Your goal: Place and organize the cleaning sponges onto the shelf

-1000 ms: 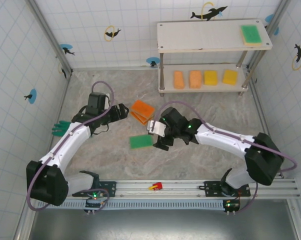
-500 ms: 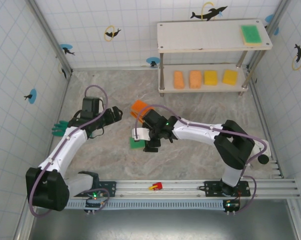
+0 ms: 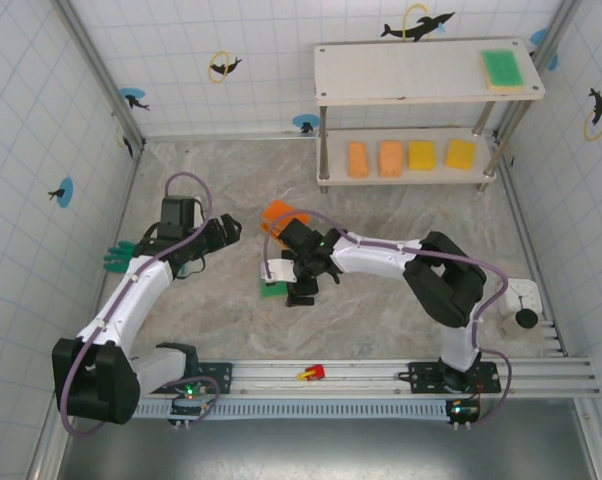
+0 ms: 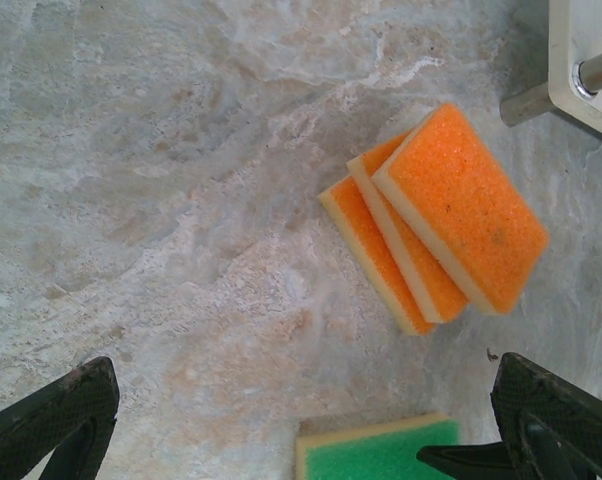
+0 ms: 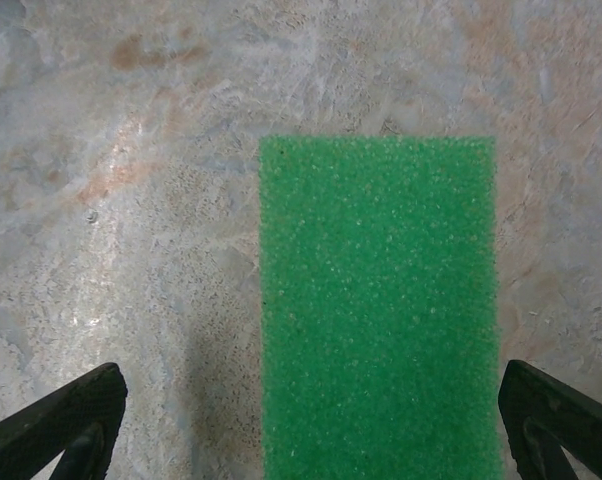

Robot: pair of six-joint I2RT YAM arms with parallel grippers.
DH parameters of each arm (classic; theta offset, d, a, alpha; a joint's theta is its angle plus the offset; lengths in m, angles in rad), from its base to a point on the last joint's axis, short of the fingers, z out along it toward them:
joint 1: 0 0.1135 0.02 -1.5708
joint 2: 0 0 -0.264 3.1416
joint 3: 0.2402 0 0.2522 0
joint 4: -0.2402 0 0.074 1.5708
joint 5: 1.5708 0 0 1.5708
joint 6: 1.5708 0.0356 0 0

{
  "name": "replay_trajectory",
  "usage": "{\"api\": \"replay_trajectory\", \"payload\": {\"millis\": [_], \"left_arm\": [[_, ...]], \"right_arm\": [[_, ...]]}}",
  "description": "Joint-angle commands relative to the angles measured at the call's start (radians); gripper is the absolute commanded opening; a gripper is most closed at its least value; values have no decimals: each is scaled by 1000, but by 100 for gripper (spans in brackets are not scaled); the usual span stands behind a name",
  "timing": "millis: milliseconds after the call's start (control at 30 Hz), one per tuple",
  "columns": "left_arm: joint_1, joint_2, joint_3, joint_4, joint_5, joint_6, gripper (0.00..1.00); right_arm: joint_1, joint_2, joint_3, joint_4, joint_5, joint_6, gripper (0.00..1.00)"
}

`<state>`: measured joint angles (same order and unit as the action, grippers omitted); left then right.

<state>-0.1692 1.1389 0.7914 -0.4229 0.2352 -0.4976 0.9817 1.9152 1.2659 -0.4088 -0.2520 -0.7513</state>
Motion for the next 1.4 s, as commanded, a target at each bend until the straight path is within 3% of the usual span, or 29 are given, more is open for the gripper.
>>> {"api": "replay_trajectory", "payload": {"millis": [0, 833, 1367], "left_arm": [[7, -5, -9, -7, 15, 13, 97], [8, 8, -11, -10, 10, 5, 97], [8, -8, -13, -10, 5, 2, 97]], "right_arm": [[-12, 26, 36, -1, -29, 0, 98], [-36, 53, 49, -13, -29, 39, 92], [-14, -1, 92, -128, -5, 41, 97]]}}
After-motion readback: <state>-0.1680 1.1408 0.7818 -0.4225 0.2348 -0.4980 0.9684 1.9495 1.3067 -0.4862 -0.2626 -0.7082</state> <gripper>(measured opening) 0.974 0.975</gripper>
